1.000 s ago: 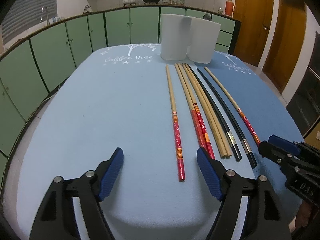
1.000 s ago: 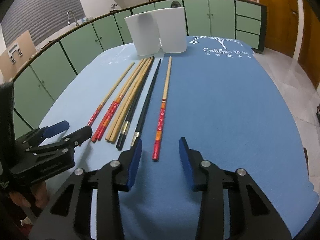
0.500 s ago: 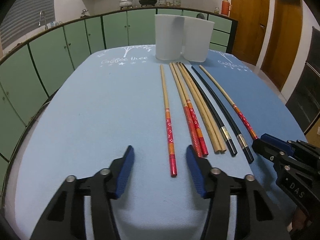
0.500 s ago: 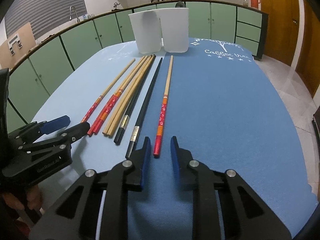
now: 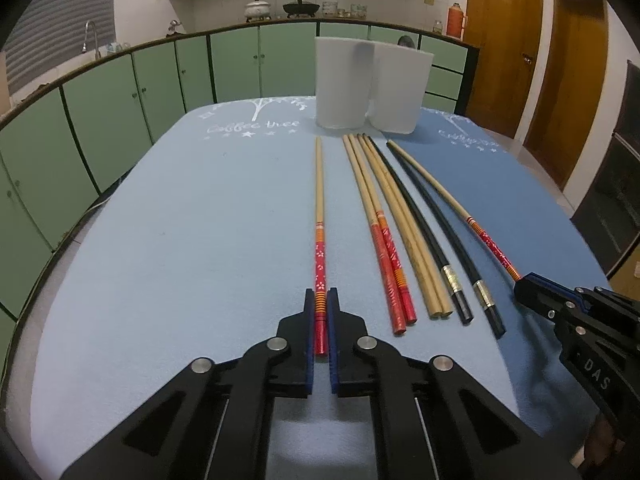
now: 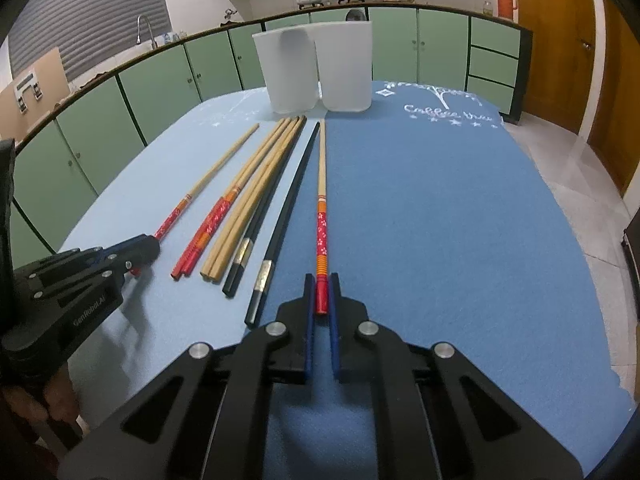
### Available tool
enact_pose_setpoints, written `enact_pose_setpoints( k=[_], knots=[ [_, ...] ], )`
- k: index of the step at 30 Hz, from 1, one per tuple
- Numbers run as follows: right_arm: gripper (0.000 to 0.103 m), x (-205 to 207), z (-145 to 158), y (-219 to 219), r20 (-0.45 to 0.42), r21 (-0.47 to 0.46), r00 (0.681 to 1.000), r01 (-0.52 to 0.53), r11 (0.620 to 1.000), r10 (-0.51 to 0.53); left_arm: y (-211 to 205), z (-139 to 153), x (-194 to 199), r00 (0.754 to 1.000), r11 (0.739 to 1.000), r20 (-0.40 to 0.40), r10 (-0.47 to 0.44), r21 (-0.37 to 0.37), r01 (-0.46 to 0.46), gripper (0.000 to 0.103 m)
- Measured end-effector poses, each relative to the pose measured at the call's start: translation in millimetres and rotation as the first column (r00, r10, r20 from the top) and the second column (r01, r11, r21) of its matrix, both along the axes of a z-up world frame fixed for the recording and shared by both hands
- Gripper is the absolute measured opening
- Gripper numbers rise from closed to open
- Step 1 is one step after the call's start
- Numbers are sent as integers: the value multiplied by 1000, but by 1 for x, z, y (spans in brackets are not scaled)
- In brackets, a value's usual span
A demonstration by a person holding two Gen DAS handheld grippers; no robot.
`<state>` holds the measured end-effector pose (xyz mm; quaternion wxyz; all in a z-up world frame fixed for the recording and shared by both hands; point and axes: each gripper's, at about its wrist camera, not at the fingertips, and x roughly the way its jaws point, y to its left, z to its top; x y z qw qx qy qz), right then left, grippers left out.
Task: Organize utensils
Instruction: 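Lift both chopsticks, drop them into the white holder, open both tools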
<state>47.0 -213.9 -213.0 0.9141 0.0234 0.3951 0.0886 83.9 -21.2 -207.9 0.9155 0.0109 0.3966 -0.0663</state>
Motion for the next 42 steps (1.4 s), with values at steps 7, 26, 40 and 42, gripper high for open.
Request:
enact_pose_setpoints(
  k=[7, 26, 40, 42],
  knots=[
    [5, 0, 27, -6, 53, 13, 999, 2, 1000, -3, -4, 28, -5, 997, 1000, 79, -9, 6, 8, 6],
    [5, 30, 146, -41, 265, 123, 964, -27, 992, -7, 10, 145, 20, 945, 998, 326, -10, -55, 29, 6],
    [5, 79, 208, -51, 300, 122, 954, -66, 990, 27, 10, 185, 49, 931, 992, 361, -55, -86, 92, 5],
    [5, 81, 214, -51, 310, 115, 950, -74, 991, 35, 10, 189, 50, 927, 991, 371, -56, -90, 96, 5]
  ],
)
